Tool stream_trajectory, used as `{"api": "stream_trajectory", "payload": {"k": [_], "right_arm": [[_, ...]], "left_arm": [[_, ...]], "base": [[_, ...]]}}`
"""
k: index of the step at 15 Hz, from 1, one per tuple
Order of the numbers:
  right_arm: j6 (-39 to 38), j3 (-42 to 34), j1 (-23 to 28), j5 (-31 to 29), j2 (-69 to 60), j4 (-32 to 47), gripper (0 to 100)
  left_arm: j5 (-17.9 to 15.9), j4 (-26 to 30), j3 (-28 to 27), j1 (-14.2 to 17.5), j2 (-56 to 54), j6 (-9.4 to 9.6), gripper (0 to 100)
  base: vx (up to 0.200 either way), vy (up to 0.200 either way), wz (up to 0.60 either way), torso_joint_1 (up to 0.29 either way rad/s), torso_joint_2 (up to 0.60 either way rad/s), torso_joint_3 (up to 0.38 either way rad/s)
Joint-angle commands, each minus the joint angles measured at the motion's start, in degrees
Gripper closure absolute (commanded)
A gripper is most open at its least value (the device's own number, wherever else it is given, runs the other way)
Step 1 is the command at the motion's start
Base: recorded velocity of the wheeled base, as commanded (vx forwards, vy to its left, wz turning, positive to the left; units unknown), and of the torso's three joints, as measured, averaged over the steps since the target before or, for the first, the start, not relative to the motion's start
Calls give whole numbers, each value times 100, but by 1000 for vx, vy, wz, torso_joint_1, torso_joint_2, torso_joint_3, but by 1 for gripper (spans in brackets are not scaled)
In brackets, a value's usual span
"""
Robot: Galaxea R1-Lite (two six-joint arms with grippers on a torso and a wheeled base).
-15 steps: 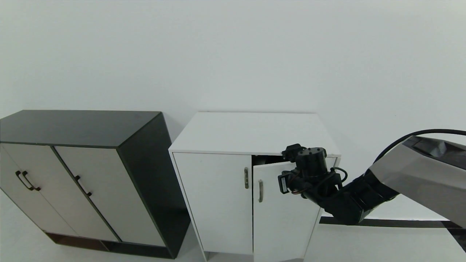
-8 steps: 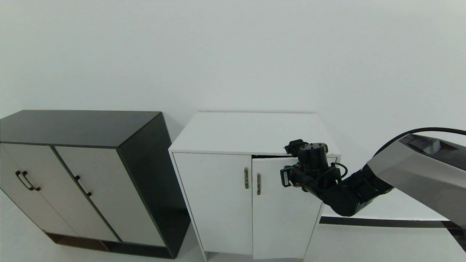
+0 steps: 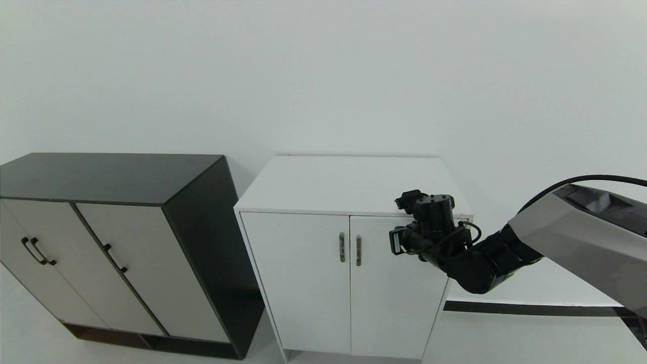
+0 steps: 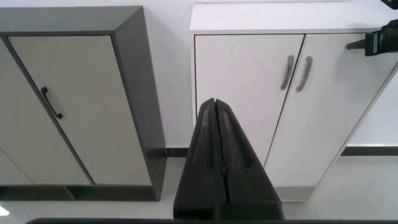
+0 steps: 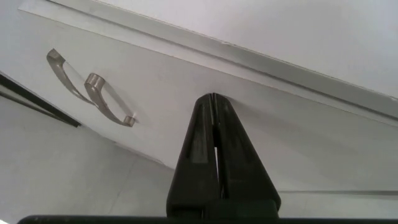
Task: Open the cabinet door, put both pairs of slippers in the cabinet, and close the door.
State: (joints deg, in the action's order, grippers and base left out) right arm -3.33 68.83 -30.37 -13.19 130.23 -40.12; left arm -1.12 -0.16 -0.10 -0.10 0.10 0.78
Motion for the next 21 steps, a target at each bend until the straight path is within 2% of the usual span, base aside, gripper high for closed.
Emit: {"api": "stream_trajectory", "payload": {"k": [1,11,14,17,20,21], "right_arm": [[-1,8,48,1,2,-5,100],[-1,34,171,1,29,-13,100],[16,-704,22,-17,-569,-57,100],[16,-2304,-4,-43,-1993,-66,100],[69,-4413,180,-61,-3786,-57,100],[131,-4765,215,-61,-4120,-49,100]], "left_arm": [[-2,-2,1,1,-1,1,100],[7,-2,1,1,-1,1,100],[-2,-2,1,1,-1,1,100],[-2,-2,1,1,-1,10,100],[-2,-2,1,1,-1,10,100],[-2,-2,1,1,-1,10,100]], "base": [[0,0,0,0,0,0],[0,0,0,0,0,0],[0,0,0,0,0,0],[0,0,0,0,0,0],[0,0,0,0,0,0],[0,0,0,0,0,0]]}}
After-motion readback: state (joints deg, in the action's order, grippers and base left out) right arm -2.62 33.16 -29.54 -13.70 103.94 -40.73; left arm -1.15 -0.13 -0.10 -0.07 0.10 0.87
